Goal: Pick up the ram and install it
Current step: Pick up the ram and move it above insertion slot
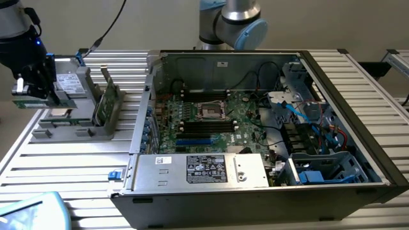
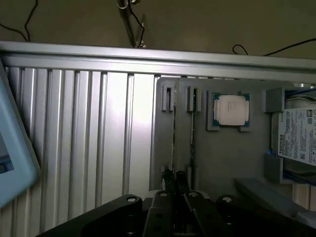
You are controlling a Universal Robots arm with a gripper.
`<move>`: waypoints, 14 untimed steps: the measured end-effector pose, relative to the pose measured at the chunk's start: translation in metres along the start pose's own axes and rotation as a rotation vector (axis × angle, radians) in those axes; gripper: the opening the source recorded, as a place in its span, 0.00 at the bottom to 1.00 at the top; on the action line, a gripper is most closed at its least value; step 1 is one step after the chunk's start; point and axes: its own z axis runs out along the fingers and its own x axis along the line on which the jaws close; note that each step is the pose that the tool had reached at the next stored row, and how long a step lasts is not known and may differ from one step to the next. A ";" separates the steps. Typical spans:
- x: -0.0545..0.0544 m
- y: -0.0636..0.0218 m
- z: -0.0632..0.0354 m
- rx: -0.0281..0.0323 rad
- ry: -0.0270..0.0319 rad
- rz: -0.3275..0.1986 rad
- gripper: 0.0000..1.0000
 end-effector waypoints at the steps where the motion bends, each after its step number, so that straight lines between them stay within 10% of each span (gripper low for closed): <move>1: 0.000 -0.0019 -0.0041 -0.0016 -0.0001 0.000 0.13; 14: 0.000 -0.0395 -0.0477 -0.0254 -0.0011 0.001 0.13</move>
